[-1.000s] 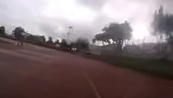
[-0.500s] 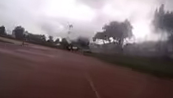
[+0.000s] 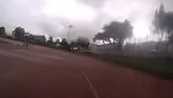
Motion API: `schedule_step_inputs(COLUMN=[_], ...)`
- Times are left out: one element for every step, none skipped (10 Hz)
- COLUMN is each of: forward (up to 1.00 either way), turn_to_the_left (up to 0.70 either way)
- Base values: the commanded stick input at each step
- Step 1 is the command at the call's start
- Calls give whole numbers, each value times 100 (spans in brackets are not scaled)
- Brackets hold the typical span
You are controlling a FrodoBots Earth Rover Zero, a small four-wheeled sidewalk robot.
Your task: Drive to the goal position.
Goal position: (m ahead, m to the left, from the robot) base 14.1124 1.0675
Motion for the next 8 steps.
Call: schedule_step_inputs(forward=[50,50,50,50,50,50,50,50], turn_to_the_left=[0,0,0,0,0,0,0,0])
